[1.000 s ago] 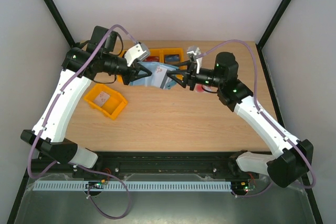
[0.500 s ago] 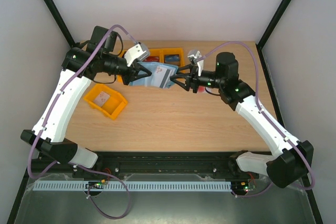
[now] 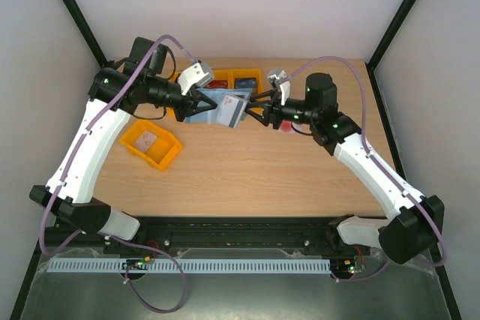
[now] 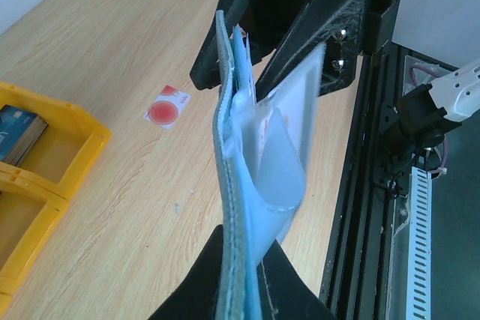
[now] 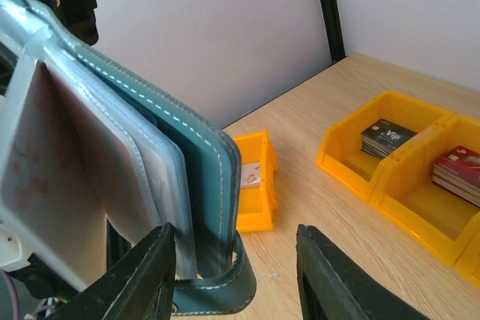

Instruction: Take the credit cards out of the card holder

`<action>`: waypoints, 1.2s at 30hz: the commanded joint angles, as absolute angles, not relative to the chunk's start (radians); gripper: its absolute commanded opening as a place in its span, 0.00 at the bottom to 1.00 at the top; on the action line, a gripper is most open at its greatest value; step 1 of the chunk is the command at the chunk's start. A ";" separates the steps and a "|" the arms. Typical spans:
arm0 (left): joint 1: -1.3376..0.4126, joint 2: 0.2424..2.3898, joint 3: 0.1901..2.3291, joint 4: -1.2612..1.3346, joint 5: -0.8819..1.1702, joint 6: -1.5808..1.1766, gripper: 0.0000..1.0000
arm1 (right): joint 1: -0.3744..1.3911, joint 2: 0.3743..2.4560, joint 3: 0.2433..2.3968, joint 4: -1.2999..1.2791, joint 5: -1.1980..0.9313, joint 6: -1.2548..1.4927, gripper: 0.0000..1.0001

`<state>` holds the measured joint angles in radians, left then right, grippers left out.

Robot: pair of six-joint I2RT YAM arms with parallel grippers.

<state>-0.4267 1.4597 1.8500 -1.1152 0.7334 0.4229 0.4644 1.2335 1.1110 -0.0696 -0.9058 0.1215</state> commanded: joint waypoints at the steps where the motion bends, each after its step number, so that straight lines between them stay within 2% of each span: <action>1: -0.434 1.448 1.851 -1.114 0.785 0.432 0.02 | 0.462 1.251 1.155 -0.003 -0.913 0.186 0.42; 7: -0.440 1.450 1.836 -1.098 0.763 0.417 0.02 | 0.465 1.233 1.139 0.032 -0.975 0.200 0.44; 14: -0.442 1.453 1.783 -1.048 0.745 0.361 0.02 | 0.513 1.244 1.134 0.097 -1.033 0.257 0.53; 23: -0.445 1.450 1.784 -1.043 0.762 0.354 0.02 | 0.606 1.299 1.150 0.160 -0.945 0.347 0.52; 25: -0.445 1.450 1.783 -1.045 0.766 0.356 0.02 | 0.618 1.309 1.157 0.150 -0.914 0.358 0.44; 29: -0.444 1.447 1.776 -1.045 0.763 0.358 0.02 | 0.621 1.309 1.148 0.177 -0.866 0.400 0.22; 33: -0.441 1.445 1.779 -1.037 0.739 0.348 0.02 | 0.622 1.314 1.157 0.157 -0.847 0.412 0.08; 34: -0.437 1.444 1.781 -1.033 0.721 0.343 0.07 | 0.621 1.314 1.163 0.137 -0.843 0.402 0.05; 36: -0.424 1.440 1.786 -1.027 0.678 0.341 0.27 | 0.621 1.307 1.175 0.086 -0.817 0.372 0.02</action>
<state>-0.4374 1.4605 1.7786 -1.0630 0.7017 0.3496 0.6159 1.3056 1.1301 0.1299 -0.8745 0.3870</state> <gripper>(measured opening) 0.142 0.050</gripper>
